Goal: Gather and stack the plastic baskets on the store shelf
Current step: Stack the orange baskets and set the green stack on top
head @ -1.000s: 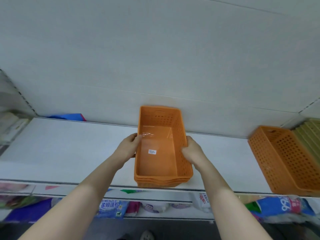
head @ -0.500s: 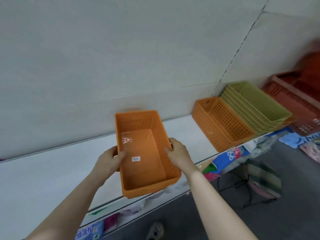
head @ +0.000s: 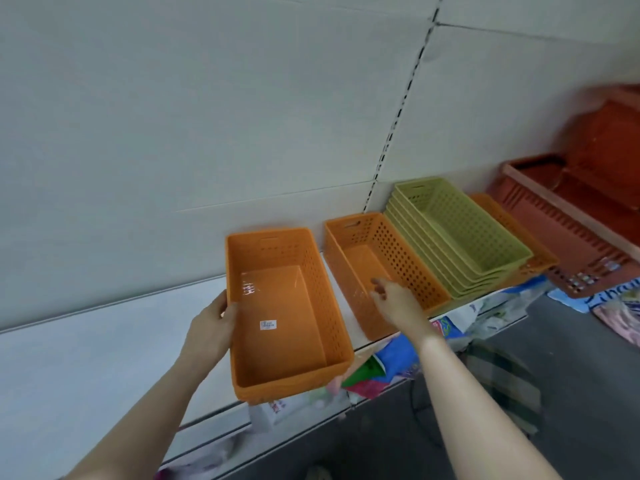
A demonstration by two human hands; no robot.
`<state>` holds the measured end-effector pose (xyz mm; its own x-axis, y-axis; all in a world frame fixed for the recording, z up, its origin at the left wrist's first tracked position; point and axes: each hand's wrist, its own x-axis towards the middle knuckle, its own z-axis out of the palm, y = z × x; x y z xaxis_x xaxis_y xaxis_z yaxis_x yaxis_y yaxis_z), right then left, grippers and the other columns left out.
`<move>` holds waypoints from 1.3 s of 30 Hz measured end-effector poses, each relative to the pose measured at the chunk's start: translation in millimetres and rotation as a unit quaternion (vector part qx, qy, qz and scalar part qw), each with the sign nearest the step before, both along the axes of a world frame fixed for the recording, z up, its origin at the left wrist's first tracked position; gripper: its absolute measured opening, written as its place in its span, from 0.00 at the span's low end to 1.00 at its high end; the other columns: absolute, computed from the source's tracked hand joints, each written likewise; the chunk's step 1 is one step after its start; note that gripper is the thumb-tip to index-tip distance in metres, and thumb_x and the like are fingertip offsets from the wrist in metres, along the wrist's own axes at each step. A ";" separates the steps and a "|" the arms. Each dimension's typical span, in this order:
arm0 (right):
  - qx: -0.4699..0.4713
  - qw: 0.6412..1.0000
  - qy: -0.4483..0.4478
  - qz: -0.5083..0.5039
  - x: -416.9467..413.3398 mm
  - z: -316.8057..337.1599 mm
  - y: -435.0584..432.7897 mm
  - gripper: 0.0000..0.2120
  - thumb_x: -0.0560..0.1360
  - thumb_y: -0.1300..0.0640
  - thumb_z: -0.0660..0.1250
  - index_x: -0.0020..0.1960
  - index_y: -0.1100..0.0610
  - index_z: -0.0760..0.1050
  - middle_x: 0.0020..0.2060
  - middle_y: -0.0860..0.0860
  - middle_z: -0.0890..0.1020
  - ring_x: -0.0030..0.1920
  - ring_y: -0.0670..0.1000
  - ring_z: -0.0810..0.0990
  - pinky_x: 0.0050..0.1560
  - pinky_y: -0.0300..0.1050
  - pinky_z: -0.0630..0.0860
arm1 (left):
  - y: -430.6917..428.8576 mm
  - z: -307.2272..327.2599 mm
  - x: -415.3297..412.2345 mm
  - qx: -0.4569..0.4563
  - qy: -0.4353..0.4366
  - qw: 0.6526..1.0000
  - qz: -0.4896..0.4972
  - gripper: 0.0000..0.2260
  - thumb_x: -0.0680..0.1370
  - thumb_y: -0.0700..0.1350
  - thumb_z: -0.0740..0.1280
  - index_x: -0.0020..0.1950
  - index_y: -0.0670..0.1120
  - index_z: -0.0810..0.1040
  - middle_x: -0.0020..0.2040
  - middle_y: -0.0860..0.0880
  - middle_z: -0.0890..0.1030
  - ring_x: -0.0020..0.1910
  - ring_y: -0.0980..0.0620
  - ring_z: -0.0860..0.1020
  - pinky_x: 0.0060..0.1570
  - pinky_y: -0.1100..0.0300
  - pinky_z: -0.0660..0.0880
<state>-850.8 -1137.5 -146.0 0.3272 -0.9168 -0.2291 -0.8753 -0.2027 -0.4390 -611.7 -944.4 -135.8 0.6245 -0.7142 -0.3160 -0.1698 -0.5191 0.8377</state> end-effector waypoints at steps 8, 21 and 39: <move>0.043 0.980 -0.115 0.158 27.3 -26.9 14.8 0.18 0.81 0.61 0.59 0.69 0.52 0.75 0.61 0.54 0.82 0.60 0.55 0.80 0.56 0.41 0.72 | 2.2 5.7 -23.7 0.006 -0.025 0.993 0.112 0.26 0.73 0.58 0.52 0.66 0.53 0.76 0.56 0.43 0.81 0.52 0.39 0.79 0.55 0.46 0.75; -0.096 0.992 0.076 -0.039 -0.5 30.3 -37.9 0.15 0.80 0.60 0.57 0.65 0.53 0.72 0.56 0.61 0.83 0.56 0.62 0.81 0.53 0.52 0.75 | 12.3 -5.5 -3.3 0.011 0.003 0.998 0.067 0.21 0.81 0.59 0.53 0.72 0.57 0.69 0.64 0.45 0.79 0.61 0.41 0.78 0.62 0.45 0.74; -0.139 0.984 -0.090 0.062 57.4 85.4 54.2 0.18 0.78 0.60 0.60 0.66 0.52 0.77 0.55 0.57 0.85 0.56 0.60 0.82 0.53 0.50 0.78 | 27.6 -1.5 3.7 -0.093 0.187 0.977 0.051 0.18 0.83 0.49 0.55 0.74 0.53 0.68 0.55 0.51 0.82 0.51 0.51 0.81 0.41 0.58 0.78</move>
<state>-793.4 -1083.3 -60.6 0.4537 -0.8859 0.0967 -0.7491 -0.4379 -0.4972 -608.1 -916.9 -137.4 0.5620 -0.7209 -0.4054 0.2105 -0.3494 0.9130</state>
